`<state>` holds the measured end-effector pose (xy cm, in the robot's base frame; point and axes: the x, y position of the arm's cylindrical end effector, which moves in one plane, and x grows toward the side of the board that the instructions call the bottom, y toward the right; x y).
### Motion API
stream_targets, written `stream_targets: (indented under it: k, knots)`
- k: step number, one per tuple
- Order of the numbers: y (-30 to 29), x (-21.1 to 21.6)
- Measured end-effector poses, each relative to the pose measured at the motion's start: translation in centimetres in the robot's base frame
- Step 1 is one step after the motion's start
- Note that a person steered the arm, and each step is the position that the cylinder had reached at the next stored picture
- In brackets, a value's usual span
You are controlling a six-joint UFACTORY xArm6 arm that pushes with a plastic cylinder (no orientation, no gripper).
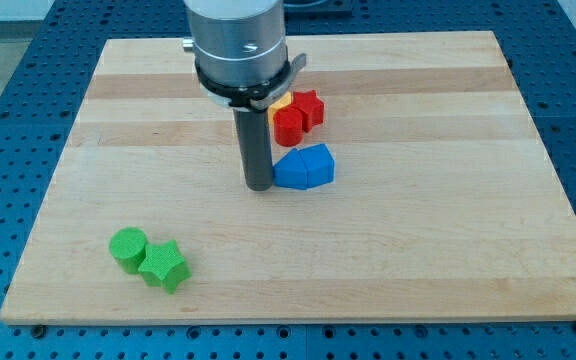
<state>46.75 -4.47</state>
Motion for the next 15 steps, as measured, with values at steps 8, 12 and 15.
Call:
stream_targets:
  k: [8,12,15]
  knots:
    - [14.0,-3.5]
    - [16.0,-5.9]
    - [16.6,-6.2]
